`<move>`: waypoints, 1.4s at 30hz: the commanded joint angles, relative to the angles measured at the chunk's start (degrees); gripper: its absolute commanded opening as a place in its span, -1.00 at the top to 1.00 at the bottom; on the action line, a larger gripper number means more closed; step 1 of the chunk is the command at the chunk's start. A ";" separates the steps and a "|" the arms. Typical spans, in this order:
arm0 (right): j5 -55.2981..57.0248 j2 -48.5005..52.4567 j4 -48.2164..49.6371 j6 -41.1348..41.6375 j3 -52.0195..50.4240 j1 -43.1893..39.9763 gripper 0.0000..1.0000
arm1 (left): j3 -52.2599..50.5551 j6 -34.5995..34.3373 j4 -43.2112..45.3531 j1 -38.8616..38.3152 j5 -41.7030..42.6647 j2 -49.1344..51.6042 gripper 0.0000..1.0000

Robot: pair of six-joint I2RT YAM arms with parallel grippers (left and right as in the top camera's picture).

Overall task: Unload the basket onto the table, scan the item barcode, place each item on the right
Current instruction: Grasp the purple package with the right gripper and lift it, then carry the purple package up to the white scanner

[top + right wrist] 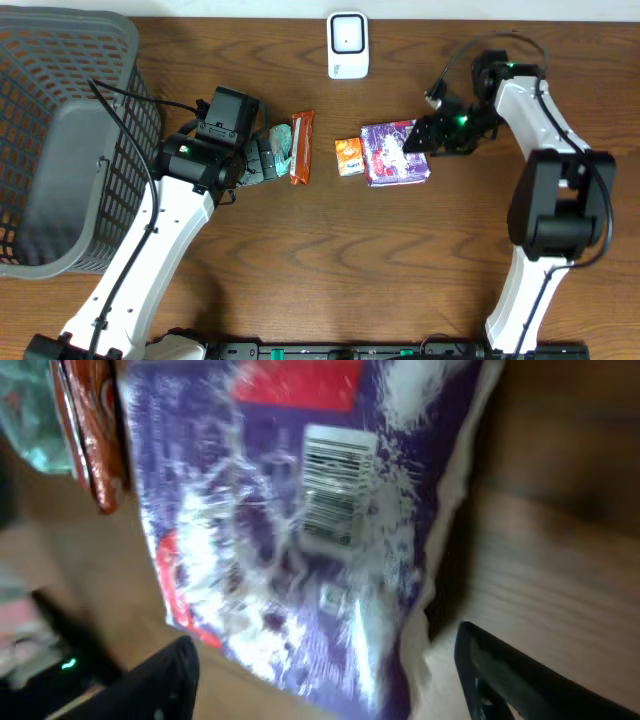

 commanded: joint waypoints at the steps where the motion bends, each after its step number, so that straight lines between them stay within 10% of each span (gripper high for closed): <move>1: -7.45 3.85 -0.33 -6.45 -0.48 -0.44 -0.58 | 0.57 -0.74 -0.37 0.09 -0.94 0.02 -0.96; 3: -7.48 7.19 0.15 -6.58 -0.48 -0.15 -0.43 | 0.57 -0.74 -0.37 0.09 -0.94 0.02 -0.96; 7: -7.45 9.57 0.42 -6.40 -0.46 0.31 0.72 | 0.57 -0.74 -0.37 0.09 -0.94 0.02 -0.96; 9: -6.54 8.92 0.48 -4.24 0.28 0.24 0.98 | 0.57 -0.74 -0.37 0.09 -0.94 0.02 -0.96; 27: 79.69 -13.09 -7.26 38.88 8.35 11.72 0.98 | 0.57 -0.74 -0.37 0.09 -0.94 0.02 -0.96; 38: 79.32 -6.38 2.82 40.63 -5.55 20.44 0.89 | 0.57 -0.74 -0.37 0.09 -0.94 0.02 -0.96; 39: 77.79 -5.88 3.13 40.63 -6.01 21.24 0.85 | 0.57 -0.74 -0.37 0.09 -0.94 0.02 -0.96; 42: 70.73 -5.22 4.87 39.74 -5.40 25.81 -0.21 | 0.57 -0.76 -0.37 0.09 -0.94 0.02 -0.96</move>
